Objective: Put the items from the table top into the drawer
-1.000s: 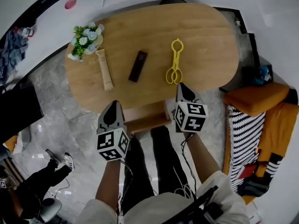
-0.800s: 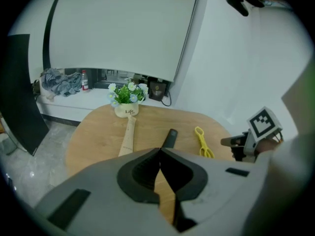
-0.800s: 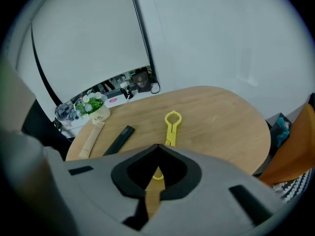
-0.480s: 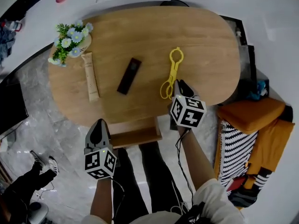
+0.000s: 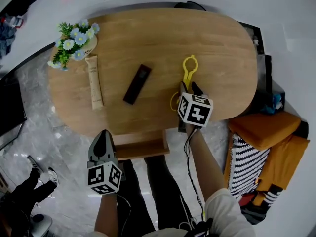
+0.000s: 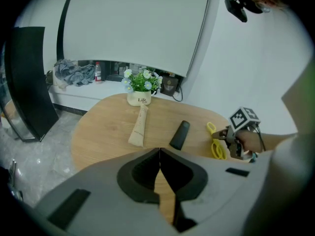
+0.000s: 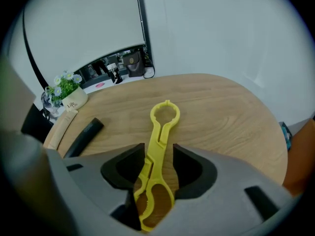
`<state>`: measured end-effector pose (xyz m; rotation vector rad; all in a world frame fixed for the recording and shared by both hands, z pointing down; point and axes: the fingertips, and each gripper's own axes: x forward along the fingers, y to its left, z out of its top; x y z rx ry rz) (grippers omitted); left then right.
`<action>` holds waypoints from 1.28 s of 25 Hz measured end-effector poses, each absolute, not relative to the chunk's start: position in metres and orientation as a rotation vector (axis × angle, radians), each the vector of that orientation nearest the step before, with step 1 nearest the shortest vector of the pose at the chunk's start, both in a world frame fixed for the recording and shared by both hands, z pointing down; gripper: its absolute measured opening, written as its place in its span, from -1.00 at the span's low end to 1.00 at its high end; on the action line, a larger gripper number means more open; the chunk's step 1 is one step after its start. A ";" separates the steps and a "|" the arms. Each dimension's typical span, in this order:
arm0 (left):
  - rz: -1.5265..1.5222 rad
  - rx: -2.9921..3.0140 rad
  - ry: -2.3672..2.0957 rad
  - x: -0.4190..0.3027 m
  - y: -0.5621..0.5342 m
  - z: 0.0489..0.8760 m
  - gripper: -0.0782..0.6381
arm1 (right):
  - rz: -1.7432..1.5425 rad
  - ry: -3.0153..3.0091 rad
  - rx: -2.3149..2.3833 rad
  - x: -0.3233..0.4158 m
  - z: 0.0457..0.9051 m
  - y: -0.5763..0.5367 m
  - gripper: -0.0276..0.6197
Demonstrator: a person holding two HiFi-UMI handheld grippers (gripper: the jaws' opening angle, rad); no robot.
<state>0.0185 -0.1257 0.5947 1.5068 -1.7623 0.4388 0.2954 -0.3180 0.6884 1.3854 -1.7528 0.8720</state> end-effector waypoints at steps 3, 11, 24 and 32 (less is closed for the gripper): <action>0.441 1.510 -1.760 0.020 -0.126 0.595 -0.76 | 0.870 -1.743 1.387 0.294 0.693 -0.321 -0.36; 0.446 1.512 -1.752 0.019 -0.118 0.599 -0.76 | 0.850 -1.729 1.380 0.291 0.696 -0.322 -0.37; 0.428 1.494 -1.743 0.019 -0.081 0.609 -0.76 | 0.777 -1.747 1.261 0.285 0.694 -0.320 -0.59; 0.403 1.457 -1.767 0.006 -0.056 0.608 -0.76 | 0.720 -1.768 1.212 0.281 0.668 -0.286 -0.59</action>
